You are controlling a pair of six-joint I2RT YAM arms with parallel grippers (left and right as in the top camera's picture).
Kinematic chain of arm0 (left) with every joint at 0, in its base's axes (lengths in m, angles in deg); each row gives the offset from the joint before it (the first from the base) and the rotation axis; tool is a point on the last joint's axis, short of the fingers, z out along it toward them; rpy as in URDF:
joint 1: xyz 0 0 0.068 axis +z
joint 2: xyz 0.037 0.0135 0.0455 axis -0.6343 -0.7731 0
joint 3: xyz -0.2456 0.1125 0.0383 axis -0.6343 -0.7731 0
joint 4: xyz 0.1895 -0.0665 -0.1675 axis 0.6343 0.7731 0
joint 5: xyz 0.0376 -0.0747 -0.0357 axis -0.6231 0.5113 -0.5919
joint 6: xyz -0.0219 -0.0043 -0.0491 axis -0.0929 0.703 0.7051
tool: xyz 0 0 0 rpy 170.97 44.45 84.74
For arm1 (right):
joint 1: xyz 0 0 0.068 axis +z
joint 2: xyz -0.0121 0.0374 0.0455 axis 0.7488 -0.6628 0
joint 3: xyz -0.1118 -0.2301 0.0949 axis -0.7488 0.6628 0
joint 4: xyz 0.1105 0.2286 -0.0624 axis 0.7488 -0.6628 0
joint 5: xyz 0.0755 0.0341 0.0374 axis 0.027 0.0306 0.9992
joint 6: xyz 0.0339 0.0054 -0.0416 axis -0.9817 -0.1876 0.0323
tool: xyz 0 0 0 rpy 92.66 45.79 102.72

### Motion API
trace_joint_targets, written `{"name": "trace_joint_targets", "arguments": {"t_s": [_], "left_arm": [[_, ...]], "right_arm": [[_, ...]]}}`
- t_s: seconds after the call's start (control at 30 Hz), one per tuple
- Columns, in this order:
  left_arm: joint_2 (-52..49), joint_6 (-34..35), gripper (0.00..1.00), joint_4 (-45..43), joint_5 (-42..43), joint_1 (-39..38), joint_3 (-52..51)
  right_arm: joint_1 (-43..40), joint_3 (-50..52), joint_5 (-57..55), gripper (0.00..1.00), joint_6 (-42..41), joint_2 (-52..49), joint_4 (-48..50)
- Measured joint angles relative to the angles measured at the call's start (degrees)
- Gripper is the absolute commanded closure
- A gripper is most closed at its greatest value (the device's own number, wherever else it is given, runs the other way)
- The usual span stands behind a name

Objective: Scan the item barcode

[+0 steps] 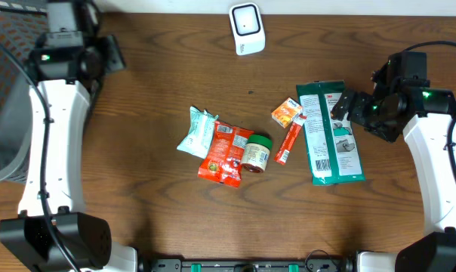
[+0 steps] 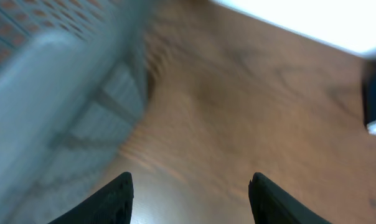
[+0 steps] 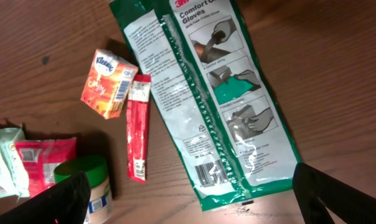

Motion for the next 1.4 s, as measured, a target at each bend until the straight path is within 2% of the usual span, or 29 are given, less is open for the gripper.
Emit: {"name": "trace_joint_targets", "arguments": {"t_s": [0.4,0.53,0.57,0.7,0.73,0.77,0.83,0.9,0.97,1.0,1.4], "left_arm": [[-1.9,-2.5,0.40,-6.3,0.4,4.1,0.0],[-2.2,-2.6,0.40,-7.0,3.8,4.6,0.0],[-2.1,-2.7,0.40,-7.4,5.2,4.6,0.0],[-0.8,-2.7,0.39,-6.4,12.4,4.6,0.0],[0.0,-2.7,0.39,-5.3,14.1,4.4,0.0],[0.7,-2.7,0.39,-4.2,15.5,4.2,0.0],[2.3,-2.6,0.29,-1.1,17.7,3.1,0.0],[3.6,-2.6,0.22,2.0,19.1,1.4,0.0],[4.0,-2.4,0.20,4.3,19.9,-0.5,0.0],[4.0,-2.6,0.04,5.1,20.2,-1.2,0.0],[3.5,-2.6,0.04,7.7,21.1,-3.1,0.0]], "right_arm": [[0.0,0.0,1.0,0.01,-0.6,0.0,0.3],[0.0,0.0,1.0,0.01,-0.6,0.0,1.1],[0.0,0.0,1.1,0.02,-0.7,0.0,1.2],[0.0,0.0,2.4,0.16,-0.9,0.0,1.3],[0.0,0.0,2.8,0.19,-1.0,0.0,1.3],[0.0,0.0,3.2,0.16,-1.0,0.0,1.3],[0.1,0.0,4.3,0.01,-1.0,0.0,1.3],[0.5,0.0,4.9,0.01,-0.9,0.0,1.5],[1.4,0.0,5.3,0.01,-1.0,0.0,1.8],[1.8,0.0,5.5,0.01,-1.0,0.0,1.7],[2.3,0.0,6.2,0.01,-1.0,0.0,1.7]]}}
